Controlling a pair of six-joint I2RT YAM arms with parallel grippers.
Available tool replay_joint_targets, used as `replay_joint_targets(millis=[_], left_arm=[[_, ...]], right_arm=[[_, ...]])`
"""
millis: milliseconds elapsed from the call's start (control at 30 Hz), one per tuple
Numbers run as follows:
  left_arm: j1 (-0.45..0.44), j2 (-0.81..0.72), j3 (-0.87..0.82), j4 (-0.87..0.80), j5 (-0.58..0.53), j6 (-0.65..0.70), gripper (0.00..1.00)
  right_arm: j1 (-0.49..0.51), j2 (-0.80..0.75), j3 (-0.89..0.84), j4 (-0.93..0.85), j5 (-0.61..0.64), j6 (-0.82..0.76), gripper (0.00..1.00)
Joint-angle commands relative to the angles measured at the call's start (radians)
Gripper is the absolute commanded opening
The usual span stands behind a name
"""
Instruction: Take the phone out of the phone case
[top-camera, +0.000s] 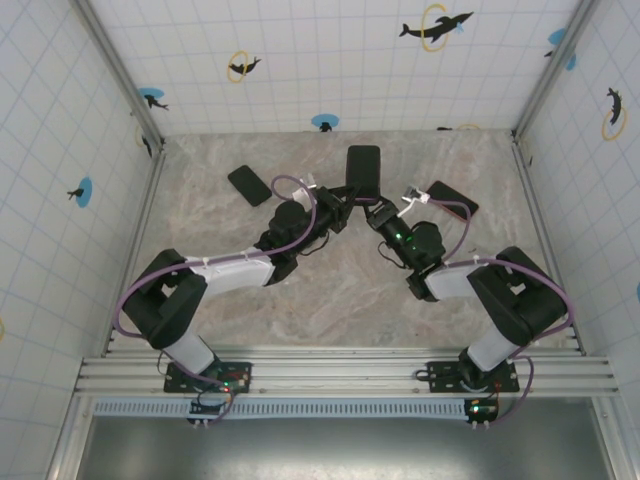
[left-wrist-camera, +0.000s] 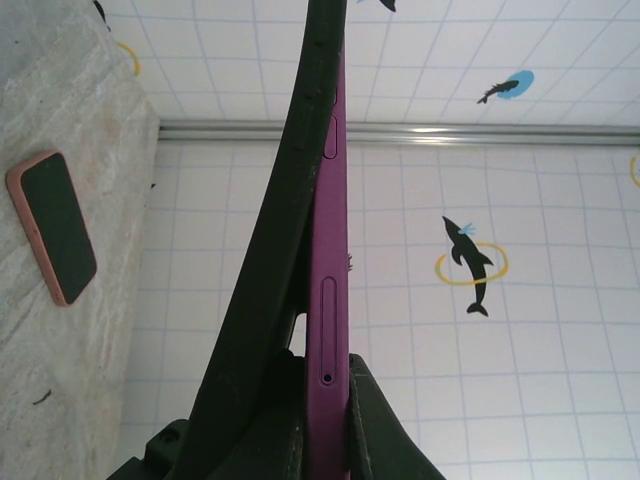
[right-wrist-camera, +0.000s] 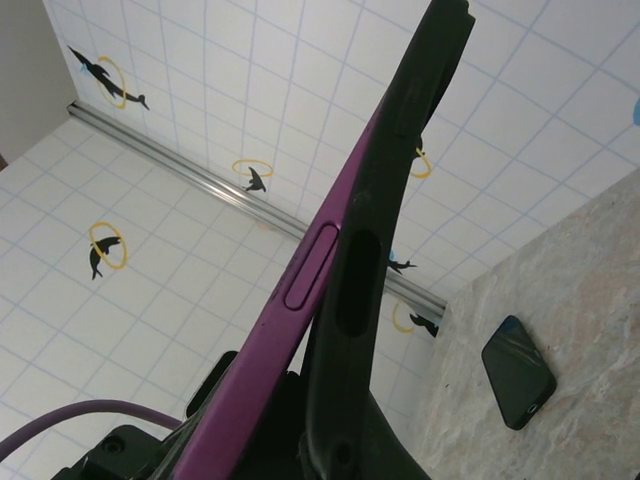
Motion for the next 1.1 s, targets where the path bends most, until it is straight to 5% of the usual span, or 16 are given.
replay_joint_targets(millis=[0, 667, 1067], left_arm=[[-0.007, -0.024, 0.029, 0.045, 0.015, 0.023, 0.0], [-0.027, -0.063, 0.076, 0.034, 0.029, 0.057, 0.0], [-0.048, -0.009, 0.164, 0.05, 0.056, 0.029, 0.0]], right_arm=[[0.012, -0.024, -0.014, -0.014, 0.052, -0.03, 0.0], [0.034, 0.049, 0.015, -0.076, 0.14, -0.119, 0.0], [0.048, 0.122, 0.0, 0.072, 0.221, -0.096, 0.0]])
